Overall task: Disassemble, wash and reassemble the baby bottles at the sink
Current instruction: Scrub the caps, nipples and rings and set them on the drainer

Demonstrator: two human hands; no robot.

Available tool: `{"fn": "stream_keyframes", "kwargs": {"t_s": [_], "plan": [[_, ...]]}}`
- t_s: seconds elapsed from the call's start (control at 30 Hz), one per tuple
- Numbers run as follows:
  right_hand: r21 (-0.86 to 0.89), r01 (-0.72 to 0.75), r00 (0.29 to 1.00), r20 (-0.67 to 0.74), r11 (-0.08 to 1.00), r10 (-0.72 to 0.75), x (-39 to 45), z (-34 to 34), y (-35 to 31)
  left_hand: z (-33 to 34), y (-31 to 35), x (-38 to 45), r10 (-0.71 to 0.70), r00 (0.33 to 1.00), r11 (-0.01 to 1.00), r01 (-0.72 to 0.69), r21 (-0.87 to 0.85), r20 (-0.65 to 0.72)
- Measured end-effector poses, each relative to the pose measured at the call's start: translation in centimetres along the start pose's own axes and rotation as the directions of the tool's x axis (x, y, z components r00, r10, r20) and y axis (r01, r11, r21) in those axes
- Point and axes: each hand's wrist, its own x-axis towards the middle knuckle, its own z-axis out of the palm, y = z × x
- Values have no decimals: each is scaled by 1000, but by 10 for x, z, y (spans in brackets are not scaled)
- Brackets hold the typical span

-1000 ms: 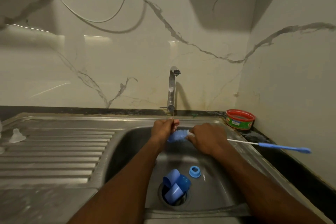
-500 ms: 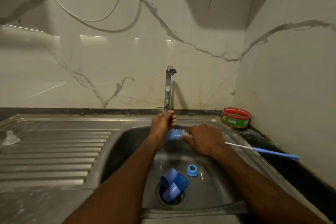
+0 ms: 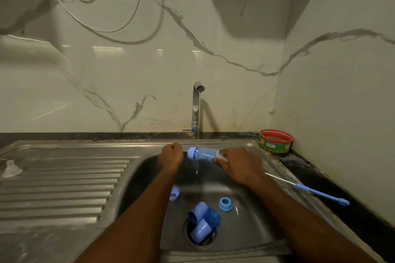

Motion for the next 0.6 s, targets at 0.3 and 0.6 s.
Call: {"fn": "stream_keyframes", "kwargs": {"t_s": [0.3,0.6], "plan": [[11,-35,994,-107,999,36,-1,-5,3,10,7,-17,91,918,979,-11,-206,386],[-92,12,996,-91,996,-20,1,-12,1,9,11,-25,107,857,950,60,-305,504]]}}
